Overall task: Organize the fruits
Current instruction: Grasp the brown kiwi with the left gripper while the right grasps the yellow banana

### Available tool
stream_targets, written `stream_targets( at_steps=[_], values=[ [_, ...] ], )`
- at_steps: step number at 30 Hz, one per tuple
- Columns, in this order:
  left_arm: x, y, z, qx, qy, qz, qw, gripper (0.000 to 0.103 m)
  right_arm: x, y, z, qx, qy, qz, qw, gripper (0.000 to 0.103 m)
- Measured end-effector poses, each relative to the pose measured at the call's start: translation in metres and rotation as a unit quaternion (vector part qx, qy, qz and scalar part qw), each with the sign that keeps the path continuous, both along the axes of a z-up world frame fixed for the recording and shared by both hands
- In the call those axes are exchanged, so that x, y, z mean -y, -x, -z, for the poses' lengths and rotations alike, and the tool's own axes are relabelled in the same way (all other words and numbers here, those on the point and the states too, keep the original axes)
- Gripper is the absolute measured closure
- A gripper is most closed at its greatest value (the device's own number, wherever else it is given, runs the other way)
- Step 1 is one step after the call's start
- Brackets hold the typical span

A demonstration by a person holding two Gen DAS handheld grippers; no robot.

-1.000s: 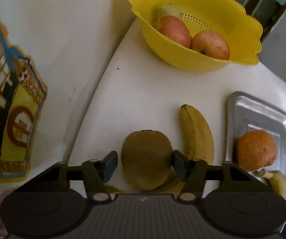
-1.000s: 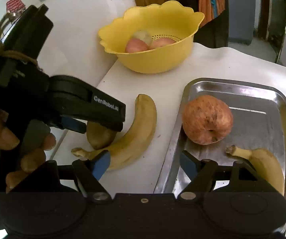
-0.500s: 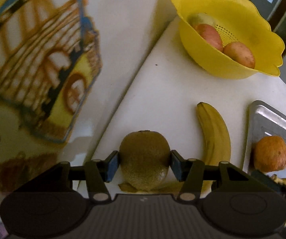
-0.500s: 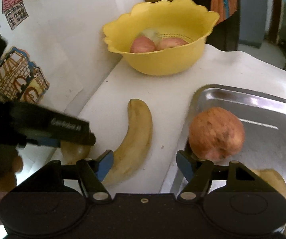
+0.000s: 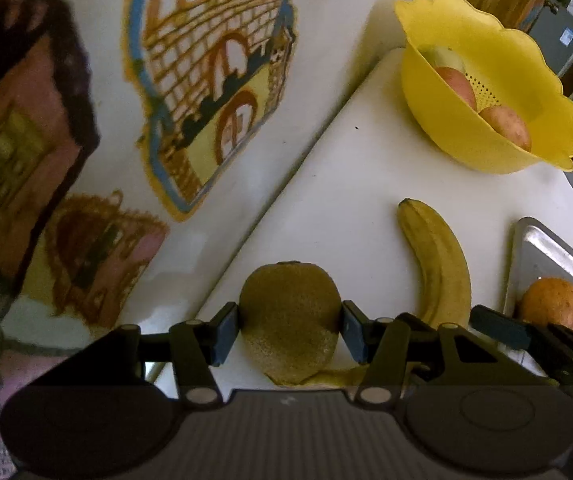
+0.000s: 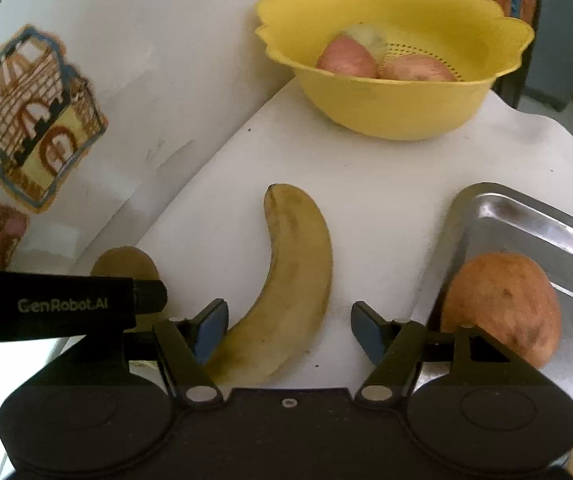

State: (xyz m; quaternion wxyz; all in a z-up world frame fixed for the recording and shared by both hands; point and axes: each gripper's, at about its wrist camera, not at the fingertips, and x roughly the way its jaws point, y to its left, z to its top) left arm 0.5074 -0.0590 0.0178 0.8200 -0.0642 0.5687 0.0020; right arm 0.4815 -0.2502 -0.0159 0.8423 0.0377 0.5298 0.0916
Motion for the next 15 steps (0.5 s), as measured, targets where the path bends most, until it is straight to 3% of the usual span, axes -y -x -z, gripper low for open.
stream_targets(
  at_steps=[4,15],
  values=[
    [-0.005,0.005,0.004,-0.004,0.008,-0.007,0.9999,0.045,-0.005,0.006,-0.003,0.012,0.003,-0.025,1.0,0.048],
    [-0.023,0.04,0.007,-0.025,0.001,-0.015,0.9996,0.044,-0.012,0.031,-0.007,-0.01,-0.003,-0.051,0.999,0.051]
  ],
)
